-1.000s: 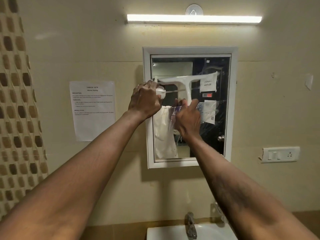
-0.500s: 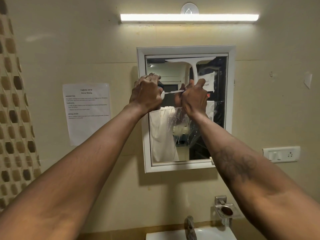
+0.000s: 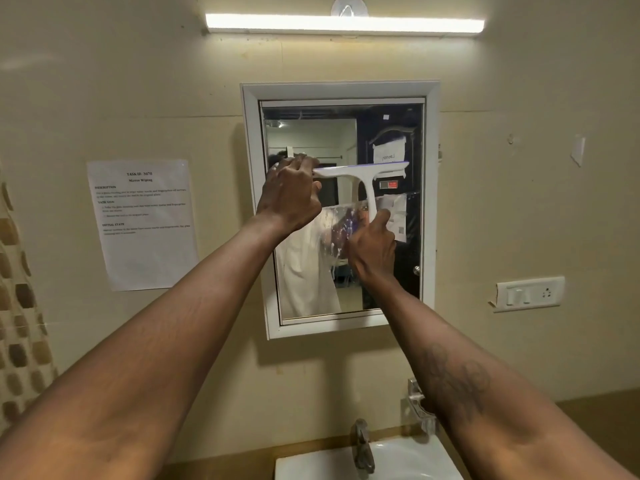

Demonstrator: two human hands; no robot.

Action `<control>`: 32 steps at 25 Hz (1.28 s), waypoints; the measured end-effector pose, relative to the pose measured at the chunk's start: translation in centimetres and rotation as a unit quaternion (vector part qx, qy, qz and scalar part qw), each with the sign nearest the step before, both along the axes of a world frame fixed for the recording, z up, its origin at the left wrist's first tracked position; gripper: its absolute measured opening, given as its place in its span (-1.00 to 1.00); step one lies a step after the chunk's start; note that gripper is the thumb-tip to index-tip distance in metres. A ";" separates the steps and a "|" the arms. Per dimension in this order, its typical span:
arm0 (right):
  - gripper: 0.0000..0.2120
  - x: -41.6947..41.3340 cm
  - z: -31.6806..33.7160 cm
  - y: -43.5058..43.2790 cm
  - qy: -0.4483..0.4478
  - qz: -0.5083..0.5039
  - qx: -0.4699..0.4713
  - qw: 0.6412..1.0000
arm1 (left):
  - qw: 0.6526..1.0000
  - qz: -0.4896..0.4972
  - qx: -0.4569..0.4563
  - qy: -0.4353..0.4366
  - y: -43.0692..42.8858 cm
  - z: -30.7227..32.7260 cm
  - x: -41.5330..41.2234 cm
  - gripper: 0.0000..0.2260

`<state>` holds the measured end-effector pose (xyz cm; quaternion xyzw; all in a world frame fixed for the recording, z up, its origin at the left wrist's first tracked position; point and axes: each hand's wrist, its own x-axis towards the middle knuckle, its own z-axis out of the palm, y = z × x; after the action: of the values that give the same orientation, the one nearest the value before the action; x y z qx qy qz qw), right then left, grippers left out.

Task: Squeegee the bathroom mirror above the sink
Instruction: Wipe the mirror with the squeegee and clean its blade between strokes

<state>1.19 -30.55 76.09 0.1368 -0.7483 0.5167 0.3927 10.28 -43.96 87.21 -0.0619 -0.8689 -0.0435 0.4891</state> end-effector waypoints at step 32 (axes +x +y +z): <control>-0.75 -3.3 10.7 2.7 0.103 -0.017 -0.043 0.994 | 0.999 -0.003 -0.024 0.039 3.1 2.3 -3.2 -0.60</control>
<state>-2.14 -27.89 86.78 0.1592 -0.6835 0.5248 0.4818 7.09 -40.88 89.47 -0.0778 -0.8497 -0.0215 0.5211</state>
